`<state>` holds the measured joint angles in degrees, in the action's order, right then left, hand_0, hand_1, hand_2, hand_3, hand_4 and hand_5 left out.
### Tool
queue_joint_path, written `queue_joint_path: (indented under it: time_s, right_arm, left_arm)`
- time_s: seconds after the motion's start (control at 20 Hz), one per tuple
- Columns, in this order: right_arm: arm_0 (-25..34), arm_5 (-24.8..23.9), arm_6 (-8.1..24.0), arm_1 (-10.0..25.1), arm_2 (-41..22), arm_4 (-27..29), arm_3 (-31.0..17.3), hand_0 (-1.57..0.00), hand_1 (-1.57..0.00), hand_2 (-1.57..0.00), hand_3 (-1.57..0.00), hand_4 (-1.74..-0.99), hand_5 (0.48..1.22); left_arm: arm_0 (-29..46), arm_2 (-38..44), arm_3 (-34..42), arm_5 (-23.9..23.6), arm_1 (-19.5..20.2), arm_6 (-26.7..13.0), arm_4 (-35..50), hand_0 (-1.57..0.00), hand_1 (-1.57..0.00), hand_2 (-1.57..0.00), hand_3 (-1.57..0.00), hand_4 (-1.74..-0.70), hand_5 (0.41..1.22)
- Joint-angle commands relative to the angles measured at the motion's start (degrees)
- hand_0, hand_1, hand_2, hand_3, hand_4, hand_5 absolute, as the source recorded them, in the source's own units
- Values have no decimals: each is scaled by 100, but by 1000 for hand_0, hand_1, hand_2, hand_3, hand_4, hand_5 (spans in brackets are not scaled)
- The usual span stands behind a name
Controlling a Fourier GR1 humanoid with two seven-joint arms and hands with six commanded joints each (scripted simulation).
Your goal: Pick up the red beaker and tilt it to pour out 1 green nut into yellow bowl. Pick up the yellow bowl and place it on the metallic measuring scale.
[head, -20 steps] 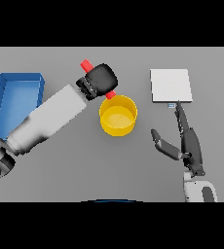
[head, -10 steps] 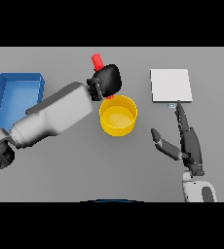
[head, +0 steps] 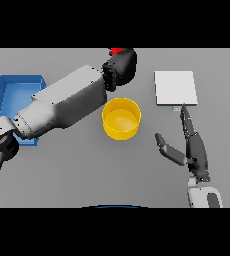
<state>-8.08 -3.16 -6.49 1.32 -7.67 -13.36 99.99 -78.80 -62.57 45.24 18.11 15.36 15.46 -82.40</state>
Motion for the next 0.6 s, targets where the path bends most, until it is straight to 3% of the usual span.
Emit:
queue_joint_path:
  time_s: [0.0, 0.15, 0.3, 0.45, 0.55]
  right_arm:
    - [74, -11, 113, -30, -3, 4, -20, 1, 1, 1, 1, -1138, 565]
    - [111, -1, 75, -17, -18, -12, -14, 1, 1, 1, 1, -1130, 554]
    - [82, 61, 57, -40, -75, 10, -21, 1, 1, 1, 1, -1117, 554]
    - [98, 154, -79, 11, -81, 79, -15, 1, 1, 1, 1, -1102, 572]
    - [228, 172, 12, 20, -52, 109, -137, 1, 1, 1, 1, -1105, 578]
  left_arm:
    - [-265, 14, -123, -35, 12, 71, -52, -1571, -1571, -1571, -1570, -1729, 1221]
    - [-841, 503, -517, -135, 259, 86, 139, -1571, -1571, -1571, -1571, -1724, 1221]
    - [-1280, 1223, -1018, -204, 566, -145, 491, -1571, -1571, -1571, -1571, -1722, 1221]
    - [-1500, 2477, -1664, 202, 817, -759, 1376, -1571, -1571, -1571, -1523, -1731, 1221]
    - [-1438, 3439, -2018, 296, 1128, -1144, 2133, -1571, -1571, -1571, -1509, -1735, 1221]
